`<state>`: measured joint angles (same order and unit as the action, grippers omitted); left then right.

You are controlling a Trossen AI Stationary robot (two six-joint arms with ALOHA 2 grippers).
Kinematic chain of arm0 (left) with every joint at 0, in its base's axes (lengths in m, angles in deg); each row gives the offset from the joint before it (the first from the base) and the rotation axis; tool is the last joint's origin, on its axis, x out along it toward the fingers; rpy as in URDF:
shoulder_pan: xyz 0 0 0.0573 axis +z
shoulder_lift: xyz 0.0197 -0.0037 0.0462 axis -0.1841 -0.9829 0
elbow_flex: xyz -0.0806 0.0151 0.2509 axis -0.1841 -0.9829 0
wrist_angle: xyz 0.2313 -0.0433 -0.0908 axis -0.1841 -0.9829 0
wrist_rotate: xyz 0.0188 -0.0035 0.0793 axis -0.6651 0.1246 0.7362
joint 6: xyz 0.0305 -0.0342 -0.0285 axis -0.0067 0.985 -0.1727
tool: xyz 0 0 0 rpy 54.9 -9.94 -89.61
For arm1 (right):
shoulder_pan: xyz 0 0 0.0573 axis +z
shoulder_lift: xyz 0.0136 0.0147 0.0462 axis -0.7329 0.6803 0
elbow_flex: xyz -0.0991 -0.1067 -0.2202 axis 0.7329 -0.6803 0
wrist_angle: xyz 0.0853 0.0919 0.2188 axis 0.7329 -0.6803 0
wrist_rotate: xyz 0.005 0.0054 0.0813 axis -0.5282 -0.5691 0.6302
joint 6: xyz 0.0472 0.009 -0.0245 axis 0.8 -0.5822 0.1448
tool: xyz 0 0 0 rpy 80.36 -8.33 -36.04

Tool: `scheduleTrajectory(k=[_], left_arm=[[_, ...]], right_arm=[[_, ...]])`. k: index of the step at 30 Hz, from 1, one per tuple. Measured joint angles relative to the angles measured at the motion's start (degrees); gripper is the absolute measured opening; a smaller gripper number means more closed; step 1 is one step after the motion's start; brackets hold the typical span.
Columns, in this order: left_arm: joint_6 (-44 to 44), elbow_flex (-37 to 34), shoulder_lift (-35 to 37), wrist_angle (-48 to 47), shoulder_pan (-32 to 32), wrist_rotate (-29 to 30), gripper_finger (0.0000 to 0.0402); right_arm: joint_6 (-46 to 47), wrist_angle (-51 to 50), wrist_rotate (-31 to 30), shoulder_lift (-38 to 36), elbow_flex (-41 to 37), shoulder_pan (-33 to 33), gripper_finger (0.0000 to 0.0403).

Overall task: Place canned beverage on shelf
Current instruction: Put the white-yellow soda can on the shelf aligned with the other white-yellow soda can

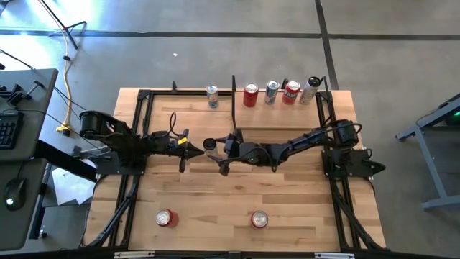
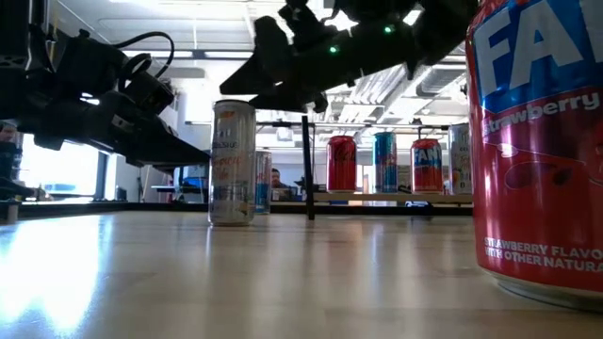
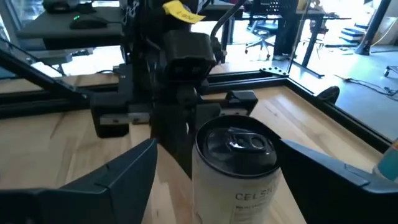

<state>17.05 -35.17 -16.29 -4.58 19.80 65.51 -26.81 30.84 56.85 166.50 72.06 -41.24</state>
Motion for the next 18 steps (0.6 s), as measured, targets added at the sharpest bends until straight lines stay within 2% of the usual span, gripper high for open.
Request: scheduleTrajectory(k=[4, 9, 14, 18], left_arm=[[0.02, 0.0, 0.0, 0.11, 0.0, -0.12, 0.0], [0.04, 0.02, 0.0, 0.37, 0.02, 0.01, 0.0], [0.04, 0.02, 0.0, 0.37, 0.02, 0.01, 0.0], [0.07, 0.02, 0.0, 0.35, 0.02, 0.0, 0.0]], right_arm=[[0.26, 0.17, -0.32, 1.98, 2.3, -0.5, 0.0316], [0.98, 0.1, -4.69, 2.69, 3.18, -0.77, 0.0316], [0.23, 0.16, -5.19, 2.75, 3.13, -0.67, 0.0316], [-1.82, 0.32, -8.44, 2.75, 3.74, -0.11, 0.0316]])
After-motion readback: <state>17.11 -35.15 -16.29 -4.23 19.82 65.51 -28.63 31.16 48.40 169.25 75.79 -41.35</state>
